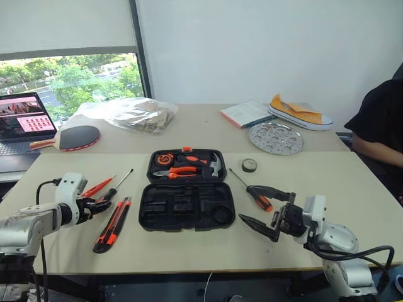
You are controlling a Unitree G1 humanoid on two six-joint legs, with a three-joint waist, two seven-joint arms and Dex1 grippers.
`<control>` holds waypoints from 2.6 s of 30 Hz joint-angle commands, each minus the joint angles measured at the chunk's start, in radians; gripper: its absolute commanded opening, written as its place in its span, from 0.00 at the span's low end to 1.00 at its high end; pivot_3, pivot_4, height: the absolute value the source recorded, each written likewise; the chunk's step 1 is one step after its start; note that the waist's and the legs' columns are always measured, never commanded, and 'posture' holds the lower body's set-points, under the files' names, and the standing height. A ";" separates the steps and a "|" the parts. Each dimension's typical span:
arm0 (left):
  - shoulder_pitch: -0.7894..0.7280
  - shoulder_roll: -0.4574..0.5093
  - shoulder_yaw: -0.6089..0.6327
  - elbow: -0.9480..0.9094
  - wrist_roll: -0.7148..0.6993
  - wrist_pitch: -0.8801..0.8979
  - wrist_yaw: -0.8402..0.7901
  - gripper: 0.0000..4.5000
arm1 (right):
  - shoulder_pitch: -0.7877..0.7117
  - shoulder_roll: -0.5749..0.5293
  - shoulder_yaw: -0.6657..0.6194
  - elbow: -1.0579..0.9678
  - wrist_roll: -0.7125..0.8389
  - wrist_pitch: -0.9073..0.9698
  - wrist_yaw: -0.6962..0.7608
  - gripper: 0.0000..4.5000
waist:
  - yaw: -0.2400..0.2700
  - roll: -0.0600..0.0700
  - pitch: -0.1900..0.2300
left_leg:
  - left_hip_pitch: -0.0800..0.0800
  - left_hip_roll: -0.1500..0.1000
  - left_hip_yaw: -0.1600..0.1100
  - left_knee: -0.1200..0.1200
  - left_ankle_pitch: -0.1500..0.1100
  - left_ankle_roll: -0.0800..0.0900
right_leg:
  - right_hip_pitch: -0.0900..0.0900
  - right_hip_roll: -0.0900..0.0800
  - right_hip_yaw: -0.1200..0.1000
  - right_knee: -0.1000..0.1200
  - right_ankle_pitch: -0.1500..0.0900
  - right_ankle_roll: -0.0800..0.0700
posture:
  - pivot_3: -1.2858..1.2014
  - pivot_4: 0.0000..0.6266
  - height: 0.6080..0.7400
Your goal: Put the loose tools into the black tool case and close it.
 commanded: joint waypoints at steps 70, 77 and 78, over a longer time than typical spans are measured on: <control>-0.503 -0.282 -0.412 0.437 0.462 -0.880 -0.648 0.01 | 0.120 -0.053 -0.106 -0.119 -0.005 0.001 -0.088 1.00 | 0.018 -0.001 0.001 | -0.014 -0.001 0.004 0.021 -0.008 0.015 | 0.000 0.000 -0.001 0.001 -0.001 0.009 | 0.52 0.24 1.00; -0.467 -0.301 -0.454 0.421 0.505 -0.841 -0.635 0.01 | 0.135 -0.046 -0.120 -0.122 -0.012 -0.004 -0.104 1.00 | 0.023 -0.001 0.000 | -0.013 -0.002 0.004 0.021 -0.008 0.015 | 0.001 0.000 -0.001 0.001 -0.001 0.009 | 0.52 0.24 1.00; -0.468 -0.304 -0.472 0.430 0.529 -0.813 -0.623 0.01 | 0.138 -0.043 -0.120 -0.122 -0.014 -0.006 -0.109 1.00 | 0.024 -0.001 0.000 | -0.013 -0.002 0.004 0.021 -0.008 0.015 | 0.001 0.000 -0.001 0.001 -0.001 0.009 | 0.52 0.24 1.00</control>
